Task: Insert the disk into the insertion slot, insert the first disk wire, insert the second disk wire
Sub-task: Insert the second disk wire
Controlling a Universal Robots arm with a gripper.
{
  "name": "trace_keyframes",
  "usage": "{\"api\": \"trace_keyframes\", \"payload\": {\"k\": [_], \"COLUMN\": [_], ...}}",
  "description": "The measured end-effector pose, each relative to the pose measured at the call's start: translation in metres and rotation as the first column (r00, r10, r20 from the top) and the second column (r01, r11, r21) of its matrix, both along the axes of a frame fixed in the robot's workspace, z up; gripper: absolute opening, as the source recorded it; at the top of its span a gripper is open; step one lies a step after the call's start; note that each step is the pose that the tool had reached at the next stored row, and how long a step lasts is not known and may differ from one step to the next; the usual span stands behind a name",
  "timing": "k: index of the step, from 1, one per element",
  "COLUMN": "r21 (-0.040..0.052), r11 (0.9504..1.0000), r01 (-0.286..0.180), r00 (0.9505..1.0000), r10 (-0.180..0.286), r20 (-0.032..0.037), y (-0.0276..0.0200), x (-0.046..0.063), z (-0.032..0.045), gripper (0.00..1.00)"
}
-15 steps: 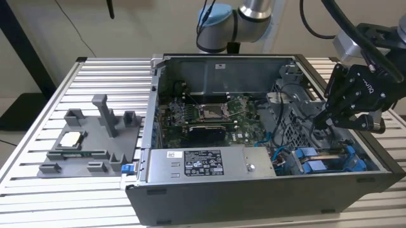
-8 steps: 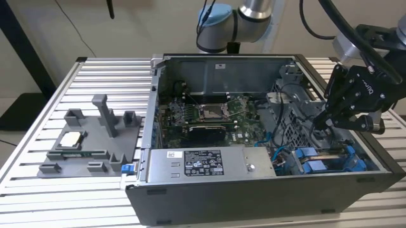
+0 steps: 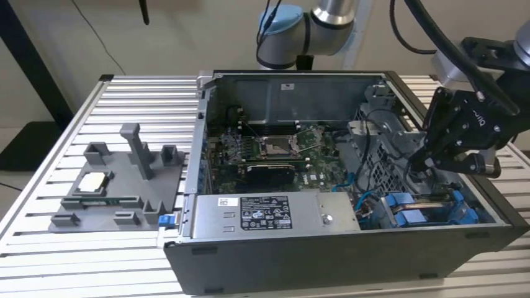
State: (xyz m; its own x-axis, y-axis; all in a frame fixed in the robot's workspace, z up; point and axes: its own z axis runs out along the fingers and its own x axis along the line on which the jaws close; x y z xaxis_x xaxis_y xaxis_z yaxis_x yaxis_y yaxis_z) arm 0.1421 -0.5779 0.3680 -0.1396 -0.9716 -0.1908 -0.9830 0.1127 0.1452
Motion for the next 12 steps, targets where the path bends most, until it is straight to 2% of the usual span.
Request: {"api": "trace_keyframes", "payload": {"k": [4, 8, 12], "r21": [-0.0040, -0.0161, -0.0318], "r11": [1.0000, 0.9999, 0.9995], "r01": [0.000, 0.000, 0.000], "r00": [0.9999, 0.9998, 0.9996], "r10": [0.000, 0.000, 0.001], "r20": [0.0103, 0.0208, 0.0267], "y": [0.0000, -0.0001, -0.0007], "x": [-0.0001, -0.0002, -0.0002], "z": [-0.0032, -0.0060, -0.0074], "gripper": [0.16, 0.16, 0.16]}}
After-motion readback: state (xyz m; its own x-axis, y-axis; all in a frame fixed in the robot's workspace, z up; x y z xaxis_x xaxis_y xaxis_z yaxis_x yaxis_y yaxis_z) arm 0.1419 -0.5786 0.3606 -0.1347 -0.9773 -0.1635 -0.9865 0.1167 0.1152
